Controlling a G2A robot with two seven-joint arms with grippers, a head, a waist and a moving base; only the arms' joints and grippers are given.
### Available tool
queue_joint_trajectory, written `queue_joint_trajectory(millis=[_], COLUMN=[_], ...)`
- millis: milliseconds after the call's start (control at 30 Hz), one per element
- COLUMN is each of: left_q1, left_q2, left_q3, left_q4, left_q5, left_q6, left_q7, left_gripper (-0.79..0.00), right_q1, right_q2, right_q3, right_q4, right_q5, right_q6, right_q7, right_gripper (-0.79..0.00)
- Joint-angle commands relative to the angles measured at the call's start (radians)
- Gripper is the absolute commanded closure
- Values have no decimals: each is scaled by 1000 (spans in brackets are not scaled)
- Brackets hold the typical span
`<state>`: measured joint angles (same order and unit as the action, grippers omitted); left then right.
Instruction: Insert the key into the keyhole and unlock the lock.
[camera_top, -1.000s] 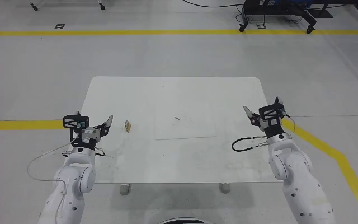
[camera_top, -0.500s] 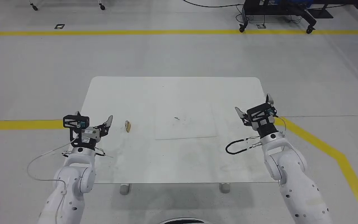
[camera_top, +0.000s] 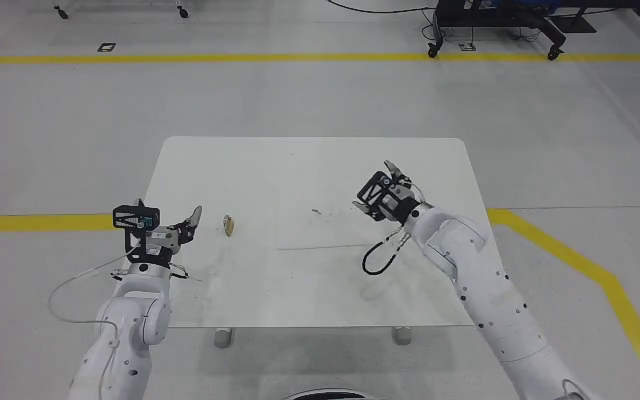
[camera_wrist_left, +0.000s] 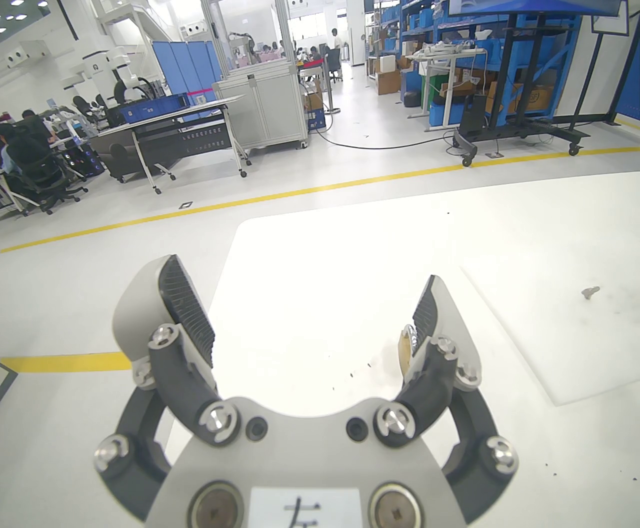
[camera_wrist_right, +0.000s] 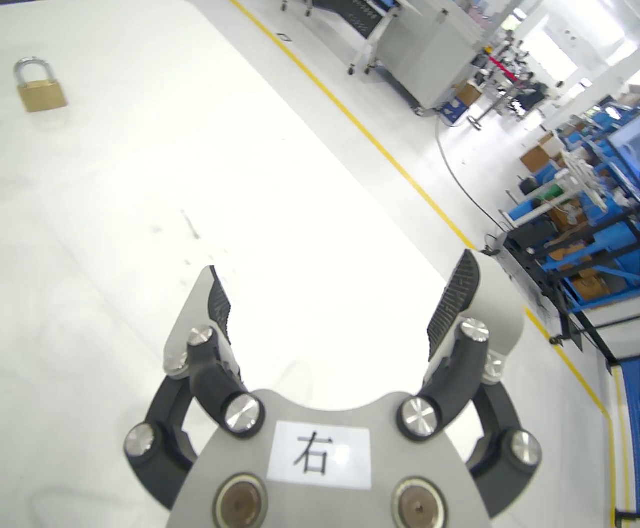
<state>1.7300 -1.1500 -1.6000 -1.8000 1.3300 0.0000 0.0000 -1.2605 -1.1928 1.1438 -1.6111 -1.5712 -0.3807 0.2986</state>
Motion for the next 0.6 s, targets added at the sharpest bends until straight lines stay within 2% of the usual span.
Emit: queue_joint_trajectory(millis=[0, 200, 267, 333, 367, 400, 467, 567], left_q1=[0, 0, 0, 0, 0, 0, 0, 0], left_q2=[0, 0, 0, 0, 0, 0, 0, 0], left_q3=[0, 0, 0, 0, 0, 0, 0, 0], left_q4=[0, 0, 0, 0, 0, 0, 0, 0], left_q5=[0, 0, 0, 0, 0, 0, 0, 0], left_q6=[0, 0, 0, 0, 0, 0, 0, 0], left_q7=[0, 0, 0, 0, 0, 0, 0, 0], left_gripper=[-785, -785, -785, -785, -785, -785, -785, -785], right_q1=[60, 180, 209, 242, 259, 276, 313, 369], right_q2=[-13, -48, -57, -66, -71, -76, -87, -108], right_q3=[-66, -188, -215, -239, -249, -261, -282, -322], right_q4=[61, 217, 261, 313, 340, 370, 434, 524], right_q5=[13, 54, 74, 97, 112, 127, 154, 190], right_q6=[-36, -104, -146, -194, -215, -241, -279, -313], right_q7=[6, -32, -55, -62, -70, -76, -72, -41], right_gripper=[-785, -785, -686, -646, -557, -511, -505, -388])
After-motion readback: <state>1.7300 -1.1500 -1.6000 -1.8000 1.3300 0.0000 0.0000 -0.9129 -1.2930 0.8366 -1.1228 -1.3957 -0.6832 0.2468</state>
